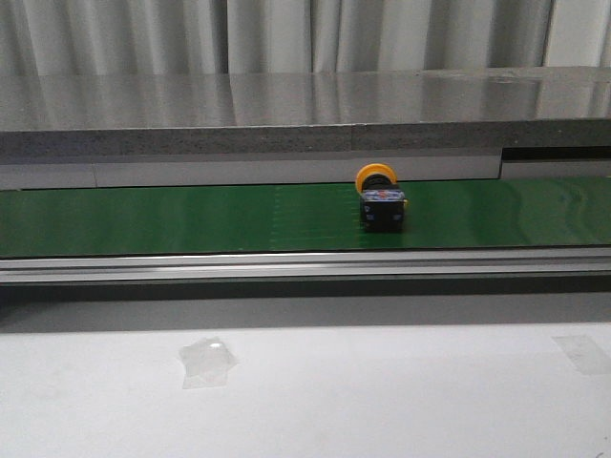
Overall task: Move button from left to right
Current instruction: 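Lower the right gripper onto the button and close on it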
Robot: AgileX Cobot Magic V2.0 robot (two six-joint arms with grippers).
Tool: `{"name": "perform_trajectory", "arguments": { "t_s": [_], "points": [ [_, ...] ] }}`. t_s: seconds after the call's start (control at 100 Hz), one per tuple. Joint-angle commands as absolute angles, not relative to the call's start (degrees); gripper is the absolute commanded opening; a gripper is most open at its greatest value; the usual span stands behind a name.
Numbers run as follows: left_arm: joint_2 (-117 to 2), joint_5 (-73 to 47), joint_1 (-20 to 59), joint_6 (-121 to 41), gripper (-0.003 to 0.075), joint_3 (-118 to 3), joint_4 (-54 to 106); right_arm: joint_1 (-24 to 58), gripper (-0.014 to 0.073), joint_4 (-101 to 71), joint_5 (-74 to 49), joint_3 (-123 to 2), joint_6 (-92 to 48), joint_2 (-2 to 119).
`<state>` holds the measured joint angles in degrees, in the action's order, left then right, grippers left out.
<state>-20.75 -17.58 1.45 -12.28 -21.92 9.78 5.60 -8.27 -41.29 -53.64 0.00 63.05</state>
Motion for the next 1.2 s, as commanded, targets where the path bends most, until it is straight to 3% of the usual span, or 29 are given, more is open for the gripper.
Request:
{"name": "perform_trajectory", "arguments": {
  "t_s": [0.0,0.14,0.7,1.19],
  "points": [
    [-21.0,-12.7,1.7,-12.1,-0.0020,-23.4,10.6,6.9,0.0519,-8.9,-37.9,-58.4,-1.7,66.5],
    [-21.0,-12.7,1.7,-12.1,-0.0020,-23.4,10.6,9.1,0.0566,-8.9,-37.7,-62.3,-3.6,72.5],
    [-21.0,-12.7,1.7,-12.1,-0.0020,-23.4,10.6,12.4,0.0566,-8.8,-34.0,-71.4,-6.6,89.9],
    [-21.0,-12.7,1.7,-12.1,-0.0020,-23.4,10.6,12.4,0.0566,-8.9,-33.1,-72.5,-7.2,94.8]
  ]
}}
